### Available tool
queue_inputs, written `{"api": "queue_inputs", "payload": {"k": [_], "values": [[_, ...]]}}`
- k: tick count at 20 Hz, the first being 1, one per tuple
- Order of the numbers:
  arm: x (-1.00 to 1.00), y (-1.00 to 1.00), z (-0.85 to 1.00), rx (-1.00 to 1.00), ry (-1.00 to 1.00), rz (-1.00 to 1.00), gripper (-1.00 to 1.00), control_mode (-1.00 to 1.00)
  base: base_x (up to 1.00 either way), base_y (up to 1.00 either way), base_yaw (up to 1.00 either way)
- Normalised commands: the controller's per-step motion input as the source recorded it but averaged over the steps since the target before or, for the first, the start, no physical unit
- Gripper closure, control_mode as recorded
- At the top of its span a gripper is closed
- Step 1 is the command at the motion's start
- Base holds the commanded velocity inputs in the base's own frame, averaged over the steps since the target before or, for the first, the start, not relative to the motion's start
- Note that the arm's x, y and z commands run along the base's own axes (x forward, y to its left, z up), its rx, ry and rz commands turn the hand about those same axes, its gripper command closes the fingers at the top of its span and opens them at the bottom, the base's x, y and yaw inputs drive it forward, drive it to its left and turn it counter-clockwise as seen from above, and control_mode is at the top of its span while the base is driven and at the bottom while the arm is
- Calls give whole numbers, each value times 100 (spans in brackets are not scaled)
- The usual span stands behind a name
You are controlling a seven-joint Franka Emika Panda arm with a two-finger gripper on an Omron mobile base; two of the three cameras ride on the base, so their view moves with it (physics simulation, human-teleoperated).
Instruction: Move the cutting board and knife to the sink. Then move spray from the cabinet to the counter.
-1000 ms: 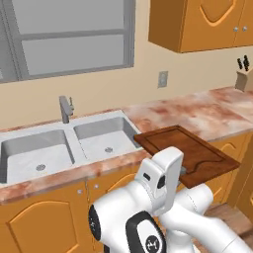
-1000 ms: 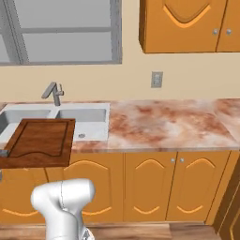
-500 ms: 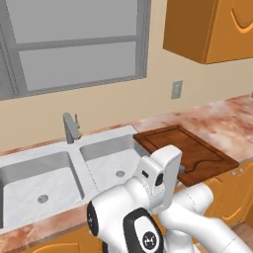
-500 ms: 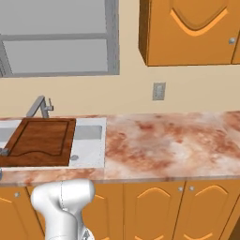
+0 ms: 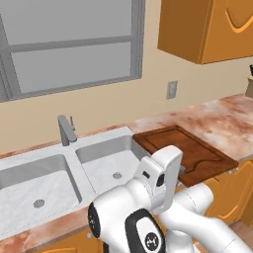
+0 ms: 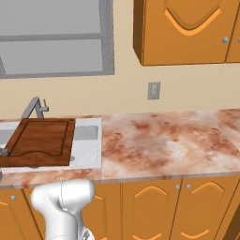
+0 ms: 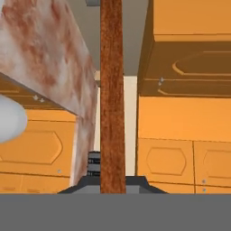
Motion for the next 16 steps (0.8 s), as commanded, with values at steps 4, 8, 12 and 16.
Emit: {"api": "queue_inputs", "payload": {"k": [4,8,12,16], "values": [[88,-10,-3,0,17,23,100,-100,0,0,0],[100,-32,-17,0,32,36,100,-100,0,0,0],[94,-41,-56,-5,36,47,100,-100,0,0,0],[97,-17,-76,-7,26,49,100,-100,0,0,0]]}}
